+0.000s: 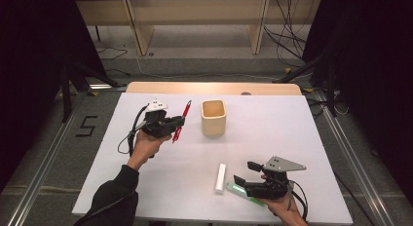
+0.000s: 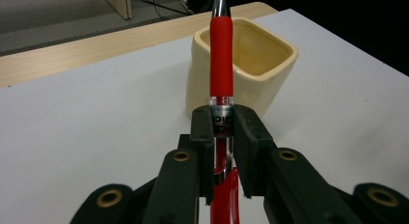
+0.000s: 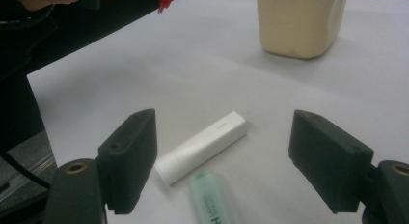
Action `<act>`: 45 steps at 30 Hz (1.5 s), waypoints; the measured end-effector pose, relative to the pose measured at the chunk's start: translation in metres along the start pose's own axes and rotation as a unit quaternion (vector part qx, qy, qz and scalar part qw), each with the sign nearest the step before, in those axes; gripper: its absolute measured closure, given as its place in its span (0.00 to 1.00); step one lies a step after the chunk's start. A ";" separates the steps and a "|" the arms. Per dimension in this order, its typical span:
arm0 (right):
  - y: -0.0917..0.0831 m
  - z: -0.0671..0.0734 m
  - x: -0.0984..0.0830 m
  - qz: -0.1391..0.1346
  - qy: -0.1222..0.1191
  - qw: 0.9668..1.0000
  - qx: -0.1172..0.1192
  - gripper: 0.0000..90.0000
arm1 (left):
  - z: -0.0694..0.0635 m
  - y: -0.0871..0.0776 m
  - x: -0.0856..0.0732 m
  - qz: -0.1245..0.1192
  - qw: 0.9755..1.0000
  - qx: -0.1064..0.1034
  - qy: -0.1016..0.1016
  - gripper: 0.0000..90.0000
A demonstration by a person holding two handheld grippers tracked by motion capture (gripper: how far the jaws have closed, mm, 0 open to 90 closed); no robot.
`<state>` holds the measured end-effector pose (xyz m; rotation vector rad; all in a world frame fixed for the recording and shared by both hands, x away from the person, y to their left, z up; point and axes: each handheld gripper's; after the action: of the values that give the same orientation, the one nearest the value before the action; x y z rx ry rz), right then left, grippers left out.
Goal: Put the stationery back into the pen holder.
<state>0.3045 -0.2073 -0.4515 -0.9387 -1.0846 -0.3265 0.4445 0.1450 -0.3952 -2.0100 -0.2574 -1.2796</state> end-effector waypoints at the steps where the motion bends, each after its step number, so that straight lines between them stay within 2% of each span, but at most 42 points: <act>1: 0.000 0.000 0.000 0.001 0.002 1.000 0.001 0.29 | 0.000 0.001 0.002 -0.001 1.000 0.000 0.000 0.88; 10: 0.002 0.000 0.000 0.001 0.004 1.000 0.000 0.29 | -0.002 0.007 0.018 -0.020 1.000 -0.003 0.002 0.88; 16: -0.001 0.002 0.000 -0.002 -0.001 1.000 0.003 0.29 | -0.003 0.014 0.031 -0.031 0.999 -0.014 -0.009 0.88; 21: 0.000 0.001 0.000 -0.001 0.002 1.000 0.003 0.29 | -0.010 0.023 0.043 -0.029 0.999 -0.015 0.008 0.88; 25: -0.001 0.002 0.000 -0.002 -0.001 1.000 0.004 0.29 | -0.012 0.029 0.050 -0.027 0.999 -0.012 0.013 0.88; 31: -0.002 0.003 0.001 -0.002 -0.002 1.000 0.006 0.29 | -0.014 0.040 0.061 -0.035 0.999 -0.019 0.021 0.88; 39: -0.001 0.001 0.000 -0.002 0.003 1.000 0.007 0.29 | -0.016 0.051 0.075 -0.035 0.999 -0.022 0.026 0.88; 45: -0.002 0.002 0.000 -0.003 0.004 1.000 0.011 0.29 | -0.015 0.065 0.082 -0.036 0.999 -0.025 0.018 0.88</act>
<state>0.3023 -0.2066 -0.4500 -0.9151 -1.0822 -0.3223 0.5074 0.0717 -0.3527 -2.0327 -0.2858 -1.3789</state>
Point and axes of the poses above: each handheld gripper's, and its own axes: y roughly forward along the jaws, x roughly out of its top, z roughly to its left, and after that the axes turned 9 degrees about -x, right-handed
